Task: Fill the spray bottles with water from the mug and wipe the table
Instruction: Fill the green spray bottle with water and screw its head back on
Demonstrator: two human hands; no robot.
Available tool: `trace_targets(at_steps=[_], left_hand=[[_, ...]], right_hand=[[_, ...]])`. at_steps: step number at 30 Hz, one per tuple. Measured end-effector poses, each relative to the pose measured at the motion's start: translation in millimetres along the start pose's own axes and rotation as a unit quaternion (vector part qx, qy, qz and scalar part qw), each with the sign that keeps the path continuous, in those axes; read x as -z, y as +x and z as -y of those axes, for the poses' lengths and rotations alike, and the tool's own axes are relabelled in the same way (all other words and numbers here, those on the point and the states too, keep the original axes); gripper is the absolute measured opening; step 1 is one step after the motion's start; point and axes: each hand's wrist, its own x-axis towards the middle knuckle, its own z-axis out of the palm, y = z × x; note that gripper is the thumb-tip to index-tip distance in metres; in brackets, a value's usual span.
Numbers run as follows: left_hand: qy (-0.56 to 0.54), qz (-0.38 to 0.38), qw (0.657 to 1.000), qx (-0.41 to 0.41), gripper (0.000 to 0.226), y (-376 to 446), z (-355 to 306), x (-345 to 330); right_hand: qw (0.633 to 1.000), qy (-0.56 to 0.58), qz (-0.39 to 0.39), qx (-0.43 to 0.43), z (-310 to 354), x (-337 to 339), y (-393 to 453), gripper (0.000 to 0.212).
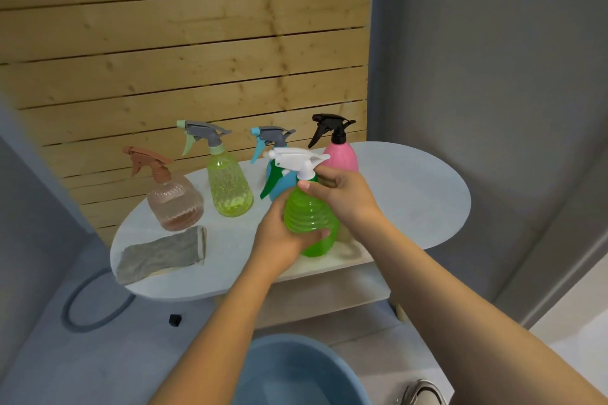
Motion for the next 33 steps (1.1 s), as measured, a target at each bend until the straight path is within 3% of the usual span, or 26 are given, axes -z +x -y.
trace_targets(at_steps=[3, 7, 12, 16, 21, 27, 33], left_hand=[[0.024, 0.001, 0.999, -0.021, 0.071, 8.2, -40.5, 1.1], [0.026, 0.019, 0.998, -0.055, 0.072, 31.4, -75.3, -15.1], [0.043, 0.052, 0.993, -0.099, 0.058, 71.2, -98.7, -73.6], [0.040, 0.061, 0.994, -0.078, 0.061, 103.1, -92.0, -124.2], [0.084, 0.051, 0.994, -0.050, 0.062, 138.5, -65.3, -176.8], [0.108, 0.032, 0.993, 0.024, 0.073, 163.6, -39.8, -201.4], [0.102, 0.015, 0.994, 0.044, 0.066, 176.4, -29.5, -207.5]], right_hand=[[1.000, -0.006, 0.009, 0.014, 27.6, 21.4, 2.2, 0.022], [0.996, -0.083, 0.001, 0.012, 44.4, 51.3, 16.6, 0.047], [0.992, -0.106, -0.064, 0.002, 42.1, 104.8, 49.4, 0.043], [0.992, -0.088, -0.094, -0.006, 13.8, 139.1, 73.1, 0.033], [0.989, -0.096, -0.114, -0.024, -28.5, 160.9, 99.7, 0.041], [0.988, -0.101, -0.111, -0.036, -62.9, 165.2, 123.8, 0.038], [0.992, -0.079, -0.085, -0.046, -72.9, 171.8, 135.6, 0.044]])
